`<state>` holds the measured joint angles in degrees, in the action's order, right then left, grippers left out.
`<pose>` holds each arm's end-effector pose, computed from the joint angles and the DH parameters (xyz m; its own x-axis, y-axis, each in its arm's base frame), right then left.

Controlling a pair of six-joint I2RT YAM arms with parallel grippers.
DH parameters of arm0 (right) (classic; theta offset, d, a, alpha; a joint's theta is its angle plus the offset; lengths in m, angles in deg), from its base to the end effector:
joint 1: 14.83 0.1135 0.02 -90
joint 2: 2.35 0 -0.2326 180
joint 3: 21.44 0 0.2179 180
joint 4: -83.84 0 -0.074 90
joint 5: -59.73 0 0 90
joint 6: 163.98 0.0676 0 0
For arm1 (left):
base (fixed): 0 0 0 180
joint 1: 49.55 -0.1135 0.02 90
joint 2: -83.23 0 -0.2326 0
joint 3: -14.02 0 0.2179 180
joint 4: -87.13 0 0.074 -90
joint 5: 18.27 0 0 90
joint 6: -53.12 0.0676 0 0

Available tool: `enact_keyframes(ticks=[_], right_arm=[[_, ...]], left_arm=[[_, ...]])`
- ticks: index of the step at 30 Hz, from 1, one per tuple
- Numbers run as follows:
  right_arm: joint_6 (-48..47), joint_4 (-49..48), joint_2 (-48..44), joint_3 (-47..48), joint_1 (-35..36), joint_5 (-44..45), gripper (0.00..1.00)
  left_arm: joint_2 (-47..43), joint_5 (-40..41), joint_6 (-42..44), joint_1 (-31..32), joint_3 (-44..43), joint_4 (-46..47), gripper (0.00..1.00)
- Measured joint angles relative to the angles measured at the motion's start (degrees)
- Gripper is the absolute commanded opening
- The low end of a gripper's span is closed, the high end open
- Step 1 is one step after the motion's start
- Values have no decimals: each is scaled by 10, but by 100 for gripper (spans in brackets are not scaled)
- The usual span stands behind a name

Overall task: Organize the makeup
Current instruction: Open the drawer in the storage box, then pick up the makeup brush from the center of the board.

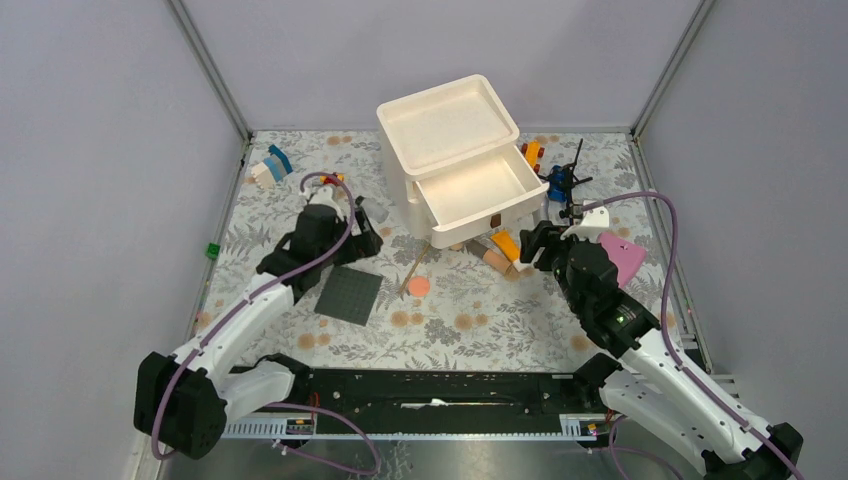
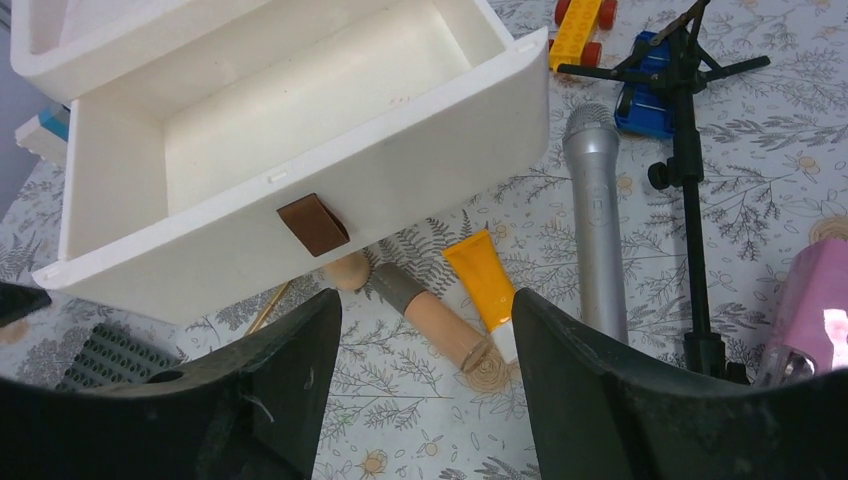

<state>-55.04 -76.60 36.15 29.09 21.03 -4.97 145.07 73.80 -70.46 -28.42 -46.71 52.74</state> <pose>0.1669 0.0850 0.2860 -0.1609 0.2458 -0.9559 -0.1417 0.9527 0.2688 0.2278 -0.0854 0.2321 -0.6353 -0.3470 -0.6899 -0.0223 0.9012 -0.4328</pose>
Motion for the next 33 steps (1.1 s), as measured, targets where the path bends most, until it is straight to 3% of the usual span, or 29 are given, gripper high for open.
enact_keyframes(ticks=[7,11,24,33], right_arm=[[14,6,-5,-24,0,6,71],[21,13,-11,-36,0,6,71],[28,34,-47,-54,0,7,71],[28,40,-56,-59,0,8,72]], left_arm=[[-5,27,-8,118,83,47,86],[33,36,-8,168,101,103,77],[186,75,35,176,99,198,72],[238,78,53,178,72,230,69]])
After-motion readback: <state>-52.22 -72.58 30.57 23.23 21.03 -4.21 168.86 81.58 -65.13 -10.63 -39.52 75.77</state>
